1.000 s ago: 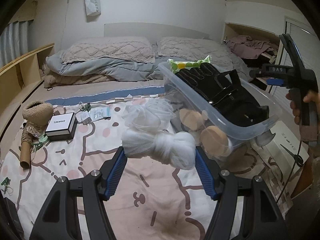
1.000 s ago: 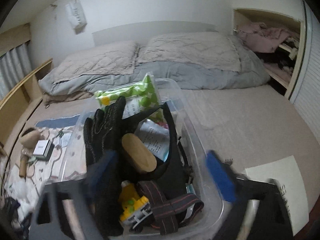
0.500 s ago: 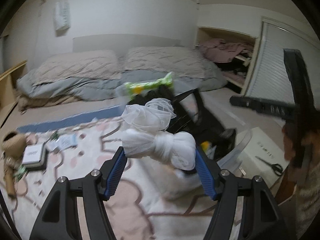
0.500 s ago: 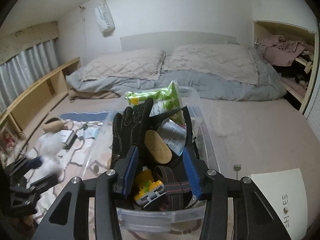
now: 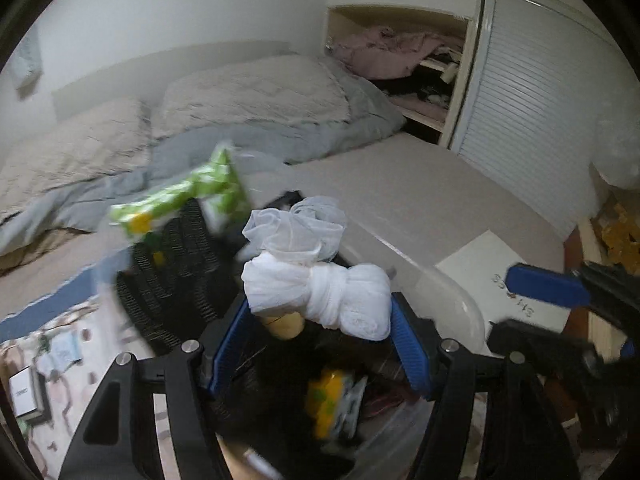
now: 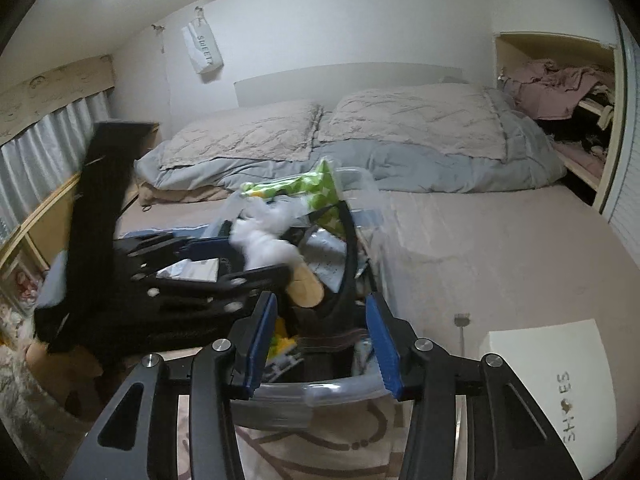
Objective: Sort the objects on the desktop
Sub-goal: 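Lower the white tissue into the bin and open the left gripper, then withdraw both open grippers up and away from the bin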
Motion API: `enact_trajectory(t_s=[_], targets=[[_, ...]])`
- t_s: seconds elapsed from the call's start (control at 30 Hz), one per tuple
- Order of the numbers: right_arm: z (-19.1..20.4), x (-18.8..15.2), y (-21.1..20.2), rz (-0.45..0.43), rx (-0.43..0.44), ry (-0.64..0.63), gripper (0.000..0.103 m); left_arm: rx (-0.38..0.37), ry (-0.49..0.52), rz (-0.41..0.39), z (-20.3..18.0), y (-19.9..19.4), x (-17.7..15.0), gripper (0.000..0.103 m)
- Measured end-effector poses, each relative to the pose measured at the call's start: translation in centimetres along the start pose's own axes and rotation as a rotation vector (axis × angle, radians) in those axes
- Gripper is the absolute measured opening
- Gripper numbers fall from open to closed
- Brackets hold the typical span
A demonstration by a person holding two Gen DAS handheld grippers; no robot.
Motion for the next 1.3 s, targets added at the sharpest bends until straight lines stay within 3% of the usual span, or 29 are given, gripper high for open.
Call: enact_trajectory(t_s=[0.03, 0.07, 0.1, 0.33, 0.57, 0.77, 0.97, 1.0, 1.1, 1.2, 1.23, 1.3], targets=[[-0.4, 0.0, 0.0, -0.005, -0.008, 0.003, 0.047, 0.009, -0.003, 0.012, 0.0, 0.5, 0.0, 0.081], [-0.8, 0.0, 0.0, -0.007, -0.016, 0.010, 0.047, 0.035, -0.006, 0.020, 0.3, 0.9, 0.0, 0.094], [-1.1, 0.0, 0.1, -0.005, -0.018, 0.018, 0.047, 0.059, -0.010, 0.021, 0.5, 1.0, 0.0, 0.097], [-2.0, -0.3, 0.5, 0.001, -0.016, 0.048, 0.047, 0.095, -0.018, 0.004, 2.0, -0.3, -1.5, 0.097], [-0.9, -0.5, 0.4, -0.007, -0.010, 0.047, 0.047, 0.131, -0.011, -0.042, 2.7, -2.9, -2.1, 0.097], [0.6, -0.6, 0.1, -0.018, 0.047, 0.077, 0.047, 0.143, -0.005, -0.070, 2.4, -5.2, -3.2, 0.097], [1.4, -0.8, 0.0, -0.039, 0.033, 0.072, 0.047, 0.163, -0.004, -0.073, 2.5, -6.4, -4.4, 0.101], [1.3, -0.8, 0.0, -0.046, 0.018, 0.068, 0.049, 0.165, -0.007, -0.075, 2.6, -6.7, -4.7, 0.103], [1.0, -0.9, -0.3, -0.078, -0.020, 0.064, 0.078, 0.163, -0.014, -0.084, 2.5, -7.2, -5.1, 0.103], [0.6, -0.9, -0.6, -0.109, -0.043, 0.072, 0.084, 0.160, -0.017, -0.090, 2.5, -7.7, -5.5, 0.103], [0.4, -0.8, -0.7, -0.120, -0.048, 0.078, 0.094, 0.161, -0.017, -0.091, 2.5, -7.8, -5.6, 0.103], [0.0, -0.9, -1.0, -0.142, -0.064, 0.089, 0.103, 0.163, -0.018, -0.095, 2.5, -8.1, -5.9, 0.103]])
Point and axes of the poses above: each gripper's, at about its wrist camera, not at the fingertips, and y roughly the way its jaws point, z to its left, x to its top, the point moved 10 cm from there along y, roughly the way its jaws point, and after that the axes turned 13 degrees about y, right-handed, at the moved point
